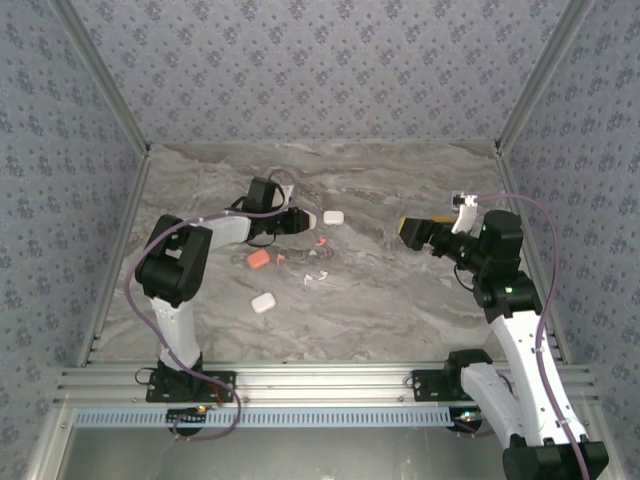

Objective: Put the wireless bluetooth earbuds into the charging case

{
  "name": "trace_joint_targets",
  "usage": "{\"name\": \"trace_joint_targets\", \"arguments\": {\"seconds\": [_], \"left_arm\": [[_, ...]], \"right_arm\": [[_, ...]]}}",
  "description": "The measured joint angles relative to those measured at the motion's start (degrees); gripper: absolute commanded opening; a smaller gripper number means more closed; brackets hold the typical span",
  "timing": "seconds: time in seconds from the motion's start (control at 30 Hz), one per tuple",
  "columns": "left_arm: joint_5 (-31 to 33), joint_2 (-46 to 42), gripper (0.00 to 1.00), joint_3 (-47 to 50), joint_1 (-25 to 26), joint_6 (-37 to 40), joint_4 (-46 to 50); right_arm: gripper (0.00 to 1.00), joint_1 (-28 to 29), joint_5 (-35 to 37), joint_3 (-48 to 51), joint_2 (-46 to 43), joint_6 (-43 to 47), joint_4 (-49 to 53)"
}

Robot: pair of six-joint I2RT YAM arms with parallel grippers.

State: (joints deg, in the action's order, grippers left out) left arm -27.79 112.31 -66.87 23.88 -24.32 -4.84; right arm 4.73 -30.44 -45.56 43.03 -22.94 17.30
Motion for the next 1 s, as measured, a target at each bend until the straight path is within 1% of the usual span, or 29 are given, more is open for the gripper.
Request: {"name": "trace_joint_targets", "arguments": {"seconds": [0.03, 0.1, 0.4, 0.67, 0.8, 1.0], "left_arm": [[0.0, 0.3, 0.16, -0.4, 0.0, -0.1, 0.2], [0.0, 0.9, 0.18, -1.1, 0.0, -0.4, 0.4], [-0.3, 3.8, 0.24, -2.5, -0.8, -0.9, 0.7], [1.3, 4.0, 0.42, -3.0, -1.4, -0.1, 2.6], [2.6, 4.0, 0.48, -3.0, -1.6, 0.8, 3.8], [3.7, 2.9, 0.54, -3.1, -2.5, 2.3, 4.2]], "right_arm": [[1.0, 0.0, -0.1, 0.0, 0.0, 0.0, 0.0], [1.0, 0.0, -0.4, 0.0, 0.0, 0.0, 0.0], [1.0, -0.2, -0.5, 0.0, 0.0, 0.0, 0.5], [1.0, -0.2, -0.9, 0.0, 0.0, 0.0, 0.9], [1.0, -0.2, -2.0, 0.0, 0.7, 0.1, 0.9], [1.0, -0.3, -2.7, 0.6, 4.5, 0.8, 0.7]]}}
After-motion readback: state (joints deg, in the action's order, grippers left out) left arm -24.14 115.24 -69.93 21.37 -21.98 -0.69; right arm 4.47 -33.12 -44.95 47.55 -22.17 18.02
